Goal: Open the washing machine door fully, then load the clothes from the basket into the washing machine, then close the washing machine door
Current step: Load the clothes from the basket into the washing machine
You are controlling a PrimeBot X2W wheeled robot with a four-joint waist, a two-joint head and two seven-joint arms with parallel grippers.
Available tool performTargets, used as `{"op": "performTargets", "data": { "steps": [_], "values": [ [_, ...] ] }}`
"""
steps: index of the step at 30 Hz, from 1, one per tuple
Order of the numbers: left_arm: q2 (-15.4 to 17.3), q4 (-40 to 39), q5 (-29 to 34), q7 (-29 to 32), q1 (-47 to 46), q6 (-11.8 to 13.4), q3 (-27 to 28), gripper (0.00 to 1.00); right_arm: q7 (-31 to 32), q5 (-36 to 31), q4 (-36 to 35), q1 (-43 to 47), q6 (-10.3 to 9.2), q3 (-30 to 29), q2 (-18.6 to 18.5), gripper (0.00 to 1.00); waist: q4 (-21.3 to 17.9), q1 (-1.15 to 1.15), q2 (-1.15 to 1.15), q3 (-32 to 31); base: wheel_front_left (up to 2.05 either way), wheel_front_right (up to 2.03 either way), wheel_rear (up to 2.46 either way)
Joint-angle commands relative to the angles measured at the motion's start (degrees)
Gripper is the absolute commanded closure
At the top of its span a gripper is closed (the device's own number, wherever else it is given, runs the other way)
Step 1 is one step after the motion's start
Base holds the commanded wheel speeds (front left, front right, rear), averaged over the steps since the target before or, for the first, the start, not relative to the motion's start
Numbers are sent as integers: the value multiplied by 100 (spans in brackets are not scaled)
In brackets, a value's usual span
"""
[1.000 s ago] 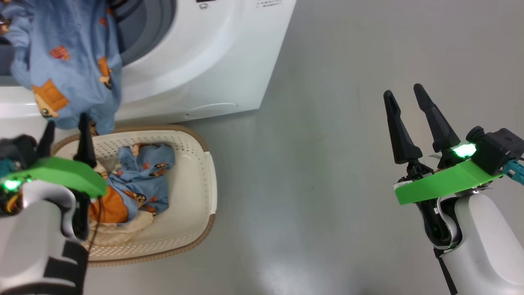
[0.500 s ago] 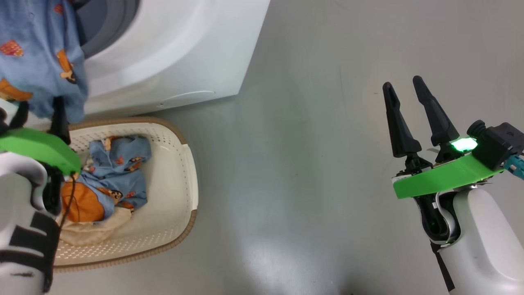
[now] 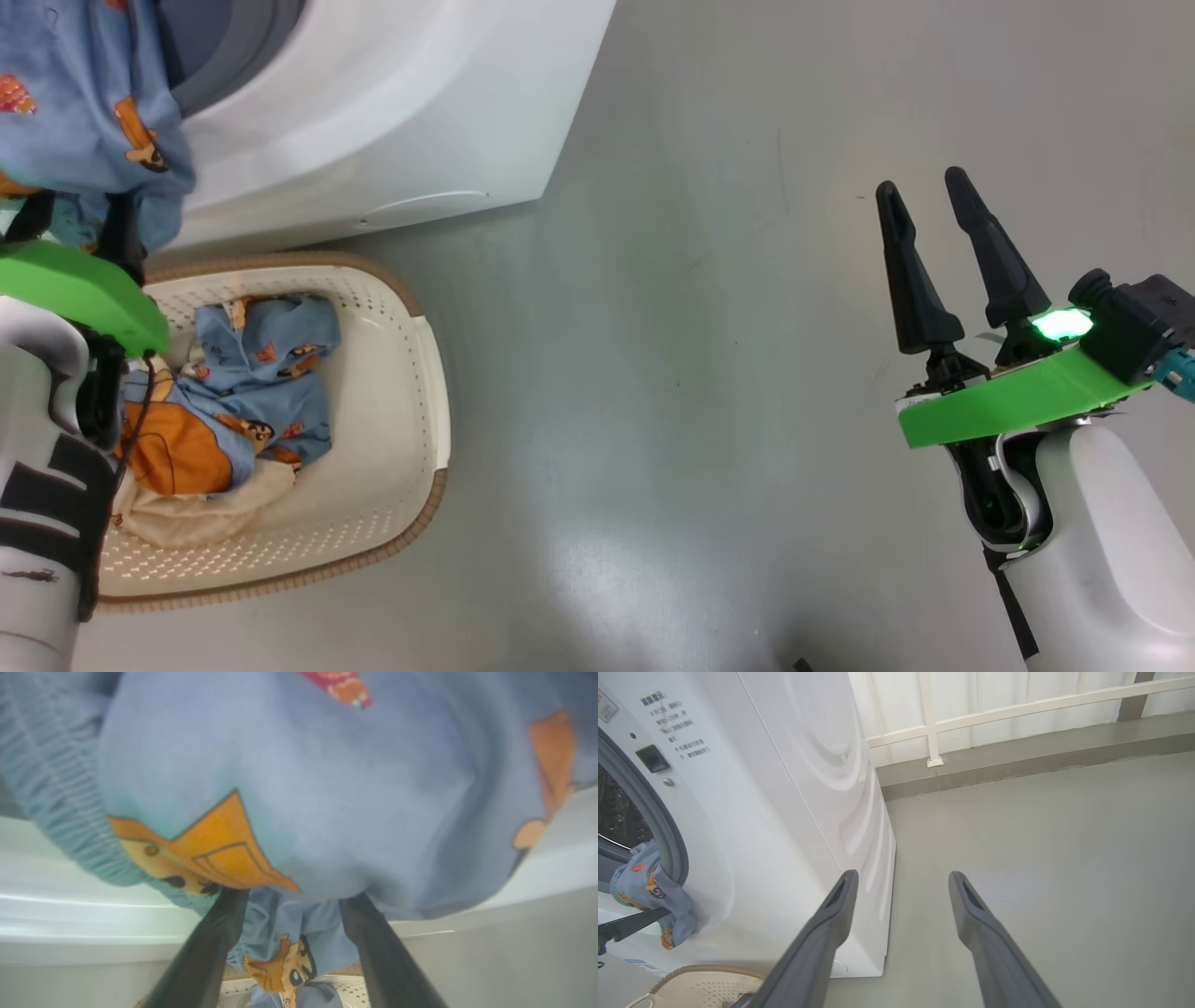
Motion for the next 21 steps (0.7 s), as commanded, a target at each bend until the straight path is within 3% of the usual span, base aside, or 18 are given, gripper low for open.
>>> {"op": "performTargets", "data": {
  "steps": [1,2,3,13,21],
  "values": [
    [242,-74,-67,-74,-192,-14,78,73,-27,-23,-148,-2,9,87,-30,0,14,0,0,-1,0,0,0],
    [237,-93,-96,-75,-198,-14,63,93,-27,-27,-146,-4,9,84,-31,0,22,0,0,-2,0,0,0],
    [237,-128,-118,-76,-187,-14,54,100,-27,-30,-144,-7,9,84,-30,0,29,0,0,-7,0,0,0],
    [273,-768,-274,-78,458,-14,36,100,-27,-56,-95,38,9,108,6,0,148,0,0,-144,0,0,0],
    [318,-2140,-33,-78,1278,-14,568,100,-27,-88,-73,105,9,84,15,0,301,0,0,-256,0,0,0]
  ]
}}
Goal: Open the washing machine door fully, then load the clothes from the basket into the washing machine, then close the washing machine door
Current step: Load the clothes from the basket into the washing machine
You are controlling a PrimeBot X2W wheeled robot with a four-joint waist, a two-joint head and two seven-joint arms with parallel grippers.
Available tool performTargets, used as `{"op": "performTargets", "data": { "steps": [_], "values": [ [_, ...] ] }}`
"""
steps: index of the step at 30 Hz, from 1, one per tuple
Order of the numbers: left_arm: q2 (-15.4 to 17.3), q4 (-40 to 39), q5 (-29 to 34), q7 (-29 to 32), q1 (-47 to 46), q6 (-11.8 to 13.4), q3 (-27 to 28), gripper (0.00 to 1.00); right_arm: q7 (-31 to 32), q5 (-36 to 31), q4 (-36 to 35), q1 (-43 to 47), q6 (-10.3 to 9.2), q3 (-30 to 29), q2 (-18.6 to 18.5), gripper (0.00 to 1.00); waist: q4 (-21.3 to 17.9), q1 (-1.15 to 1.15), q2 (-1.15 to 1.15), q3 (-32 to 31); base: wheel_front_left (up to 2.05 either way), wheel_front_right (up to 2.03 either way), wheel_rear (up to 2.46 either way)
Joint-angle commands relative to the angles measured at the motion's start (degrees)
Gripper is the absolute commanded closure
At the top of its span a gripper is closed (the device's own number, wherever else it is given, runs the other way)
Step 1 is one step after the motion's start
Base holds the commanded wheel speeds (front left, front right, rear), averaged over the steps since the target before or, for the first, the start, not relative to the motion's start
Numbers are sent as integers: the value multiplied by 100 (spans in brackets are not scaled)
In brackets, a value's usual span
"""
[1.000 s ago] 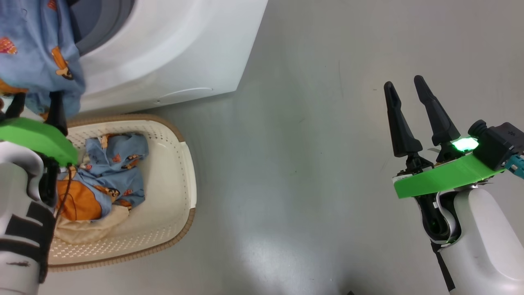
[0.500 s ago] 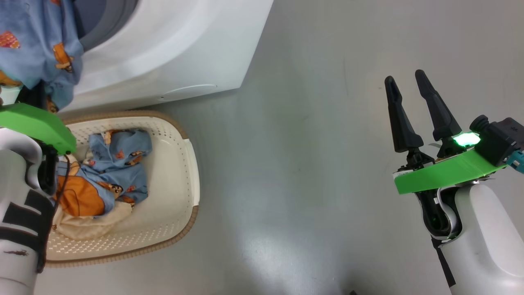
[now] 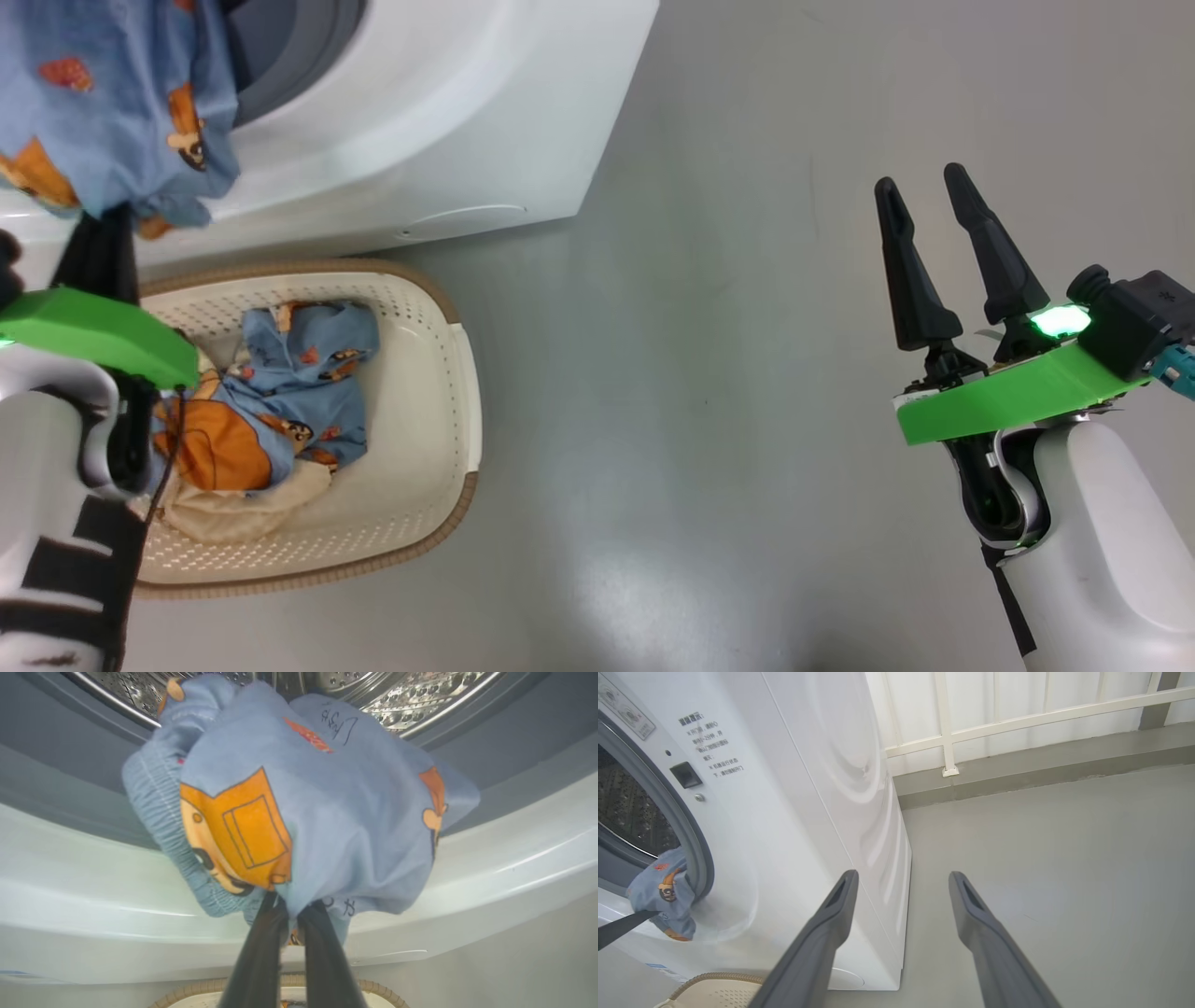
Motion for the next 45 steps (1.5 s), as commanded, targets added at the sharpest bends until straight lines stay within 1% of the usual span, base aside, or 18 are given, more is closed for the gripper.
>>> {"op": "performTargets", "data": {
  "steps": [1,4,7,10,13,19,25,32,35,40,41,42,45],
  "values": [
    [254,-394,110,-35,197,-14,323,100,-27,-65,-109,164,9,94,12,0,39,0,0,-47,0,0,0],
    [154,-1001,290,-35,507,-14,616,100,-27,-60,-108,187,9,97,13,0,84,0,0,-74,0,0,0],
    [61,-1455,461,-35,641,-14,775,100,-27,-55,-106,190,9,107,0,0,118,0,0,-72,0,0,0],
    [10,-1656,562,-36,559,-14,816,100,-27,-45,-104,177,9,134,-3,0,125,0,0,-57,0,0,0],
    [43,-1637,613,-36,368,-14,797,100,-27,-39,-112,159,9,168,4,0,103,0,0,-22,0,0,0],
    [164,-1044,662,73,-563,-14,717,100,-27,1,-116,101,9,222,19,0,-83,0,0,153,0,0,0],
    [406,-148,691,470,-1668,-14,623,100,-27,20,-137,46,9,173,72,0,-354,0,0,450,0,0,0],
    [710,769,640,909,-2727,-14,524,100,-27,31,-188,-51,9,161,172,0,-653,0,0,787,0,0,0],
    [831,1026,612,1077,-3115,-14,437,100,-27,30,-193,-75,9,147,196,0,-724,0,0,864,0,0,0],
    [898,1429,393,1353,-3635,-14,375,99,-27,19,-180,-63,9,143,250,0,-757,0,0,918,0,0,0],
    [907,1526,382,1423,-3715,-14,350,57,-27,19,-171,-60,9,158,267,0,-754,0,0,922,0,0,0],
    [901,1588,390,1457,-3788,-14,300,0,-27,18,-163,-58,9,172,279,0,-746,0,0,926,0,0,0],
    [831,1685,333,1438,-3898,-14,192,0,-27,9,-144,-70,9,183,292,0,-708,0,0,921,0,0,0]
  ]
}}
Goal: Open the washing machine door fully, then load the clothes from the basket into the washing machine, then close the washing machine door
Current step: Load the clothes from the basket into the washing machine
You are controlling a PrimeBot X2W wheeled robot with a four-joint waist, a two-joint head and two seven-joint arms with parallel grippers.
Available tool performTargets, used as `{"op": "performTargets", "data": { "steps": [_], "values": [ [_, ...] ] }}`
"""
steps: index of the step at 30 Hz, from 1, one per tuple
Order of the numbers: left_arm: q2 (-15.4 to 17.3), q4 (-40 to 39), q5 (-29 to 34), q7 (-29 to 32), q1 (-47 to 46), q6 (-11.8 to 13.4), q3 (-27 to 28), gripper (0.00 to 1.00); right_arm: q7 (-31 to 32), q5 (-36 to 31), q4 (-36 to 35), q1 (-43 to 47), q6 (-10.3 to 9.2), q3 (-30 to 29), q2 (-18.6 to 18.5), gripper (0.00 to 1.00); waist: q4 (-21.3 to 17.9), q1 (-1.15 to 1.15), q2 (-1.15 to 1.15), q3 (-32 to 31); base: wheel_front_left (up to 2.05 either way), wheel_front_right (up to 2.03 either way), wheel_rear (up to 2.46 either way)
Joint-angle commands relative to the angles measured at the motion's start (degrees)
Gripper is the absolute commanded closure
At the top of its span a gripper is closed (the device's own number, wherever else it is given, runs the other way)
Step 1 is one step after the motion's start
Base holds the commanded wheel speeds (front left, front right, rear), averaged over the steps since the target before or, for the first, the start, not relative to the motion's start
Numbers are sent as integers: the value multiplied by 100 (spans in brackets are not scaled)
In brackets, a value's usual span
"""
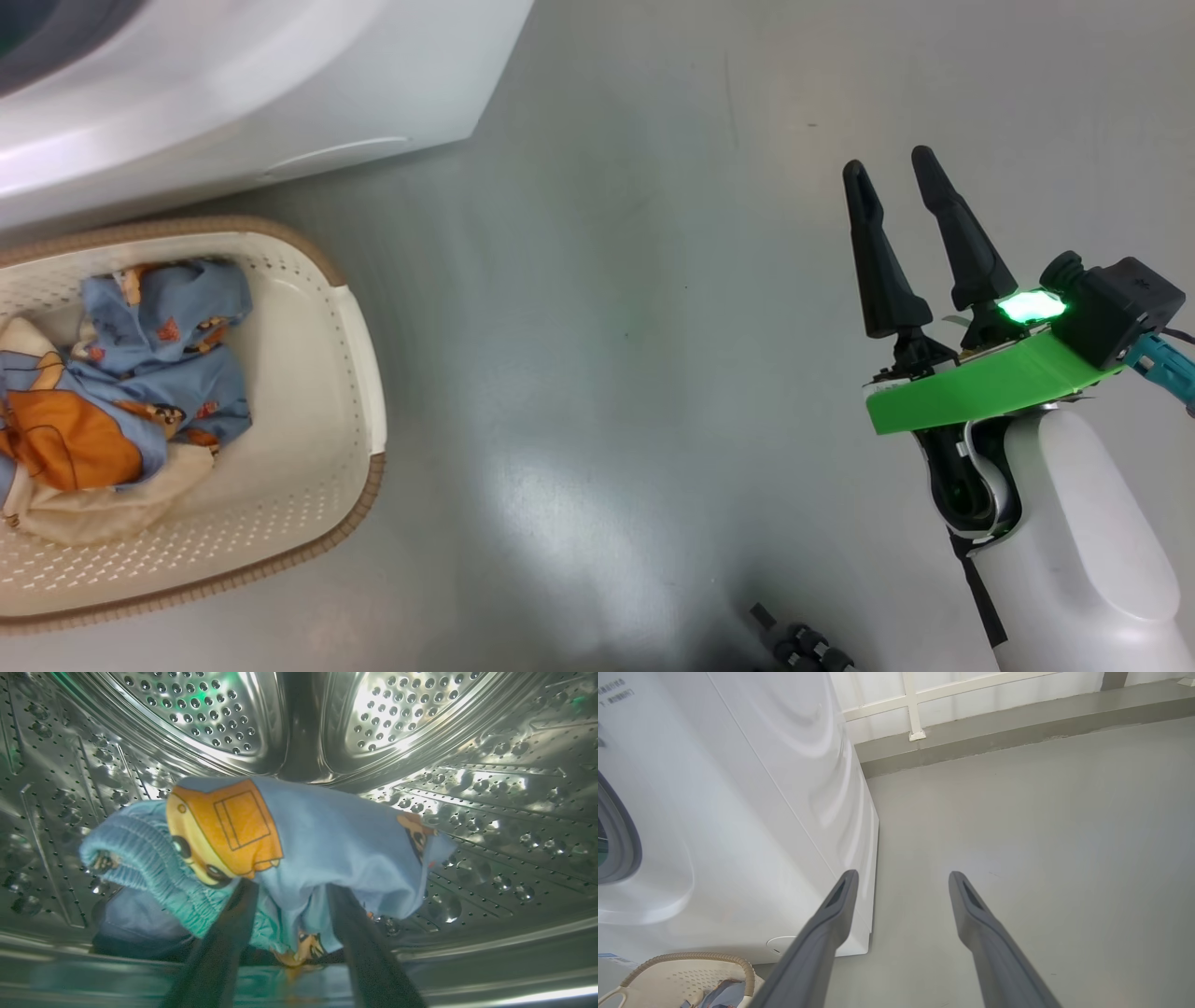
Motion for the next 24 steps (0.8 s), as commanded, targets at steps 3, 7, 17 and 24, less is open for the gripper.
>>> {"op": "performTargets", "data": {
  "steps": [3,7,17,24],
  "values": [
    [189,-48,-134,-229,-79,-14,-66,0,-27,-13,-125,46,9,63,-28,0,89,0,0,-39,0,0,0],
    [4,-48,-321,-790,290,-14,-198,0,-27,-55,-148,6,9,17,-129,0,284,0,0,-143,0,0,0],
    [-165,-282,-446,-1422,1055,-14,-478,0,-27,-89,-110,35,9,30,-270,0,635,0,0,-458,0,0,0],
    [-280,-861,-473,-1492,1770,-14,-355,0,-27,-90,-51,119,9,22,-349,0,841,0,0,-845,0,0,0]
  ]
}}
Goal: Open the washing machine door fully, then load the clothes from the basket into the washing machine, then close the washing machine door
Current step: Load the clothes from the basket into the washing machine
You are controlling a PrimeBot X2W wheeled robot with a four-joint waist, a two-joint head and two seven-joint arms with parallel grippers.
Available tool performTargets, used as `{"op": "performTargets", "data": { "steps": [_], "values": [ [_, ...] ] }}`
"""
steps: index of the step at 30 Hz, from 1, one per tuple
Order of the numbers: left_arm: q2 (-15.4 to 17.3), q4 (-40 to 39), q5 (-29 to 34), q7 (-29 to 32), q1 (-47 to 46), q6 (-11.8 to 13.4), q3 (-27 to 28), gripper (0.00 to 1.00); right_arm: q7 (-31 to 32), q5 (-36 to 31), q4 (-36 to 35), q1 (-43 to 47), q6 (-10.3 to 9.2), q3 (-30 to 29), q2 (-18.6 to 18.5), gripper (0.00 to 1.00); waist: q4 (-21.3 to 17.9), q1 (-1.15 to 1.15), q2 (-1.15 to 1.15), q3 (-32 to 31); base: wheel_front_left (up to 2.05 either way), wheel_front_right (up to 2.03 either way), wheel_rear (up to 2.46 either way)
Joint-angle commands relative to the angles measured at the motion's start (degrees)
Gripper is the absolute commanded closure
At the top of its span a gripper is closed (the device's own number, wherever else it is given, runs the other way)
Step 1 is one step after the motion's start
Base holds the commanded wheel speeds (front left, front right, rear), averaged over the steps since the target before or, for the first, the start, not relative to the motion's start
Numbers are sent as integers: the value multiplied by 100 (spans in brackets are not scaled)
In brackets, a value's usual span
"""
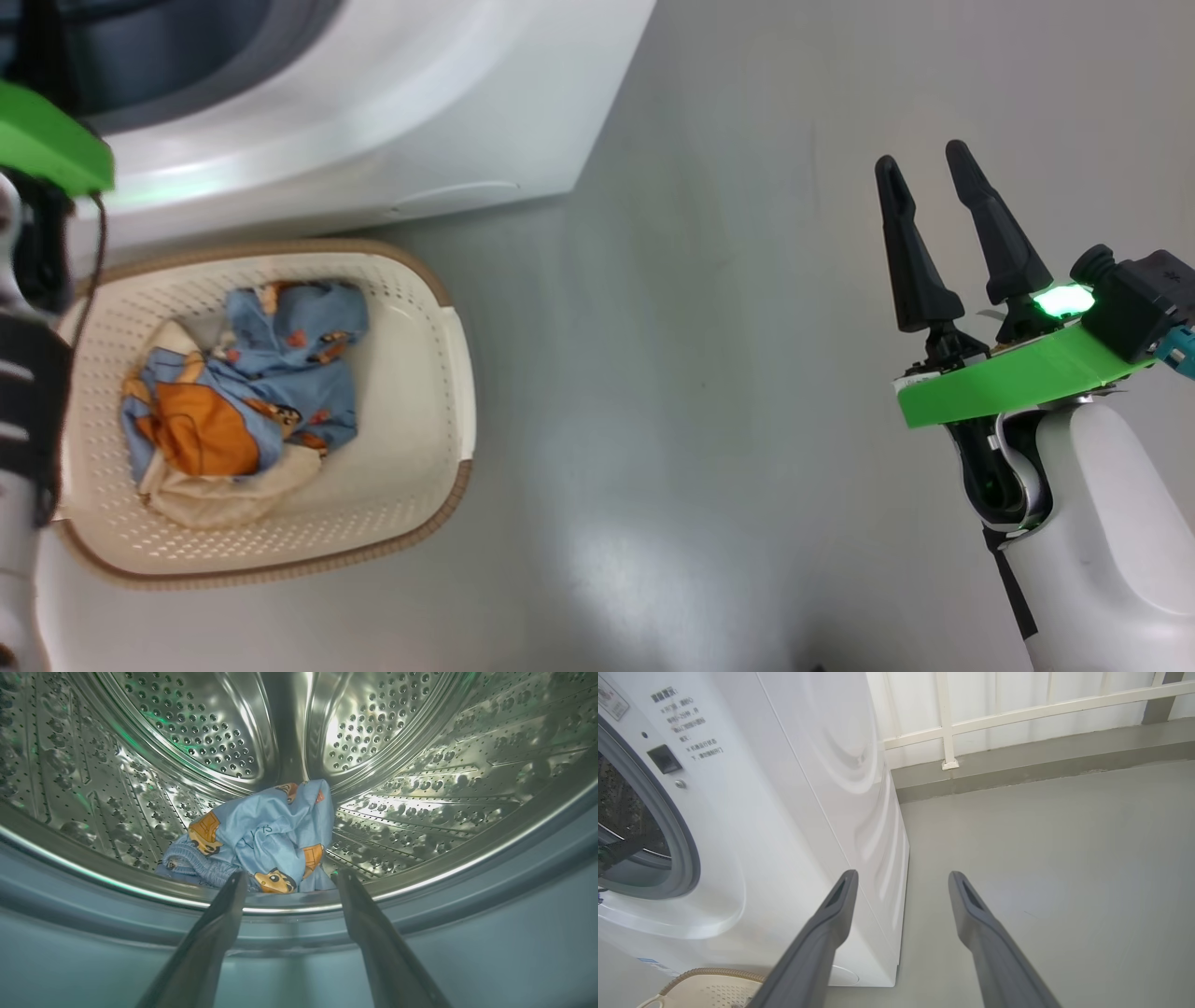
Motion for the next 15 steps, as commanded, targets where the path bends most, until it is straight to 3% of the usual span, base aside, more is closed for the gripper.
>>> {"op": "performTargets", "data": {
  "steps": [1,15],
  "values": [
    [234,-245,10,-33,182,-8,166,0,-27,-62,-100,167,9,78,-42,0,161,0,0,-241,0,0,0],
    [-138,-2305,488,-35,2375,160,902,0,-27,-57,19,472,9,29,-155,0,551,0,0,-1138,0,0,0]
  ]
}}
